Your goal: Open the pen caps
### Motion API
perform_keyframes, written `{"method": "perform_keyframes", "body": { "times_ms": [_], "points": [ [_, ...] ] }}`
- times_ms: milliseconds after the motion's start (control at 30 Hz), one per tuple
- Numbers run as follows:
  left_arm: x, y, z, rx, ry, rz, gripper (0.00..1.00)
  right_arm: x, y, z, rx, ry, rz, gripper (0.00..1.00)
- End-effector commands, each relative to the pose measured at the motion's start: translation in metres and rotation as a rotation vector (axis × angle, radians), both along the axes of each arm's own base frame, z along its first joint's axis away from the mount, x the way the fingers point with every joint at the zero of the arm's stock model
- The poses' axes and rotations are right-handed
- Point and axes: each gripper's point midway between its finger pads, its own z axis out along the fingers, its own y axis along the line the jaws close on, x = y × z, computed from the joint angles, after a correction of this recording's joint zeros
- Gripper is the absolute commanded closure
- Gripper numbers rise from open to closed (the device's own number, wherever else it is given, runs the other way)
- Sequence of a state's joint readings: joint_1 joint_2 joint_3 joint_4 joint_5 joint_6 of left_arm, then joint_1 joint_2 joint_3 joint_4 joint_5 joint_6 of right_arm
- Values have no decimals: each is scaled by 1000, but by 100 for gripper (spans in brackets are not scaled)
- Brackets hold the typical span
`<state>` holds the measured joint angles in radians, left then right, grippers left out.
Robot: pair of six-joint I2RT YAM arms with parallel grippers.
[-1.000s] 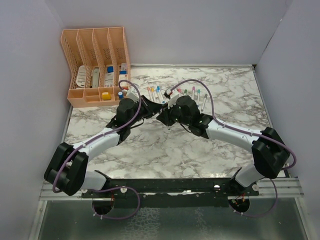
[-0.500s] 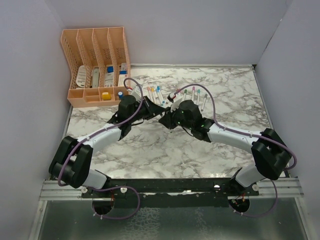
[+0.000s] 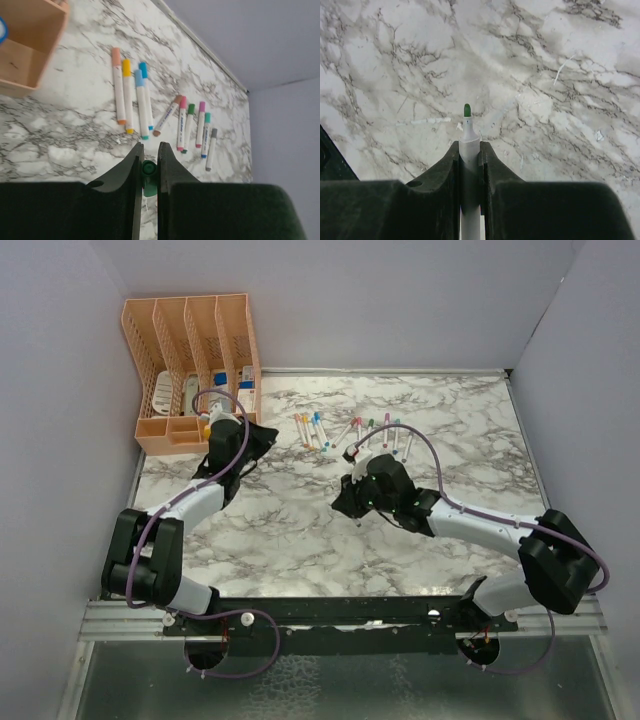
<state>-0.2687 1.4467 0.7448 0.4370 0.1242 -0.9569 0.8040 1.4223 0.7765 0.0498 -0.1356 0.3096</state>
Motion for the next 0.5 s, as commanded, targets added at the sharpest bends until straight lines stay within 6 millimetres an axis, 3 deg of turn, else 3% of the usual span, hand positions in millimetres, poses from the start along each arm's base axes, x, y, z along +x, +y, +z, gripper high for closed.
{"method": "perform_keyframes", "body": {
  "times_ms": [0, 100, 200, 467],
  "points": [
    [17, 30, 1, 57, -37, 175, 100, -17, -6, 2, 3, 33, 31, 99],
    [17, 23, 9, 57, -52, 128, 100, -11, -15, 4, -9, 20, -34, 99],
    [12, 14, 4, 100, -12, 58, 100, 8, -36, 4, -92, -14, -176, 99],
    [-20, 25, -53, 386, 201, -52, 100, 69, -85, 7, -228, -30, -407, 99]
  ]
}}
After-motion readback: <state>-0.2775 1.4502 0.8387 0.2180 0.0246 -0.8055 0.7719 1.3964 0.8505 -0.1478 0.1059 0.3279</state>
